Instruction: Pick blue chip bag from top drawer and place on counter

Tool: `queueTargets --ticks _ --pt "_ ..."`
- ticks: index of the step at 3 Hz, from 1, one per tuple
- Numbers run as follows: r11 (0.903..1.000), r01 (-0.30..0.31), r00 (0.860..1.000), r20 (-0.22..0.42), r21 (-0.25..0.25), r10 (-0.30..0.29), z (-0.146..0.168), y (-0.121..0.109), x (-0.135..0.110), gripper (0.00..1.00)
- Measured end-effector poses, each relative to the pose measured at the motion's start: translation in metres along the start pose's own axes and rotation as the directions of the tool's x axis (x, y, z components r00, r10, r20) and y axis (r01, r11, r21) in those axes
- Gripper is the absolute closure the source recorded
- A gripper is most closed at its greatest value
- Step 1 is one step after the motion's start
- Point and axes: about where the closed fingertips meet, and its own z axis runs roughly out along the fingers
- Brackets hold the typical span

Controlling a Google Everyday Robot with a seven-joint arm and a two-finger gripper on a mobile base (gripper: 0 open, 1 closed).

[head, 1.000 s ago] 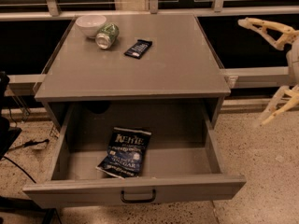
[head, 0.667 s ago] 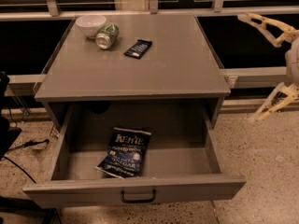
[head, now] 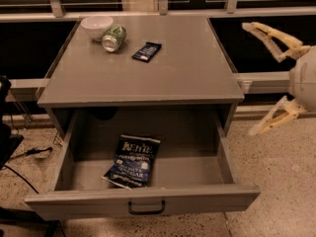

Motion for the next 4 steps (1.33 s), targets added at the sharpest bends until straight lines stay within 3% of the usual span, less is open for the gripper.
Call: queueTargets --ticks 1,2,3,4 --pt "0.9886 0.148 0.987 0.064 0.028 -0.15 0.026 0.001 -0.003 0.0" --pt "0.9574 0.286 0.95 0.119 0.037 -0.289 0.052 0.0 0.001 0.0" --pt "0.9094 0.415 0.901 0.124 0.021 -0.415 0.075 -0.001 0.006 0.0" --pt "0.8466 0.531 0.846 0.077 -0.04 -0.527 0.096 0.005 0.013 0.0"
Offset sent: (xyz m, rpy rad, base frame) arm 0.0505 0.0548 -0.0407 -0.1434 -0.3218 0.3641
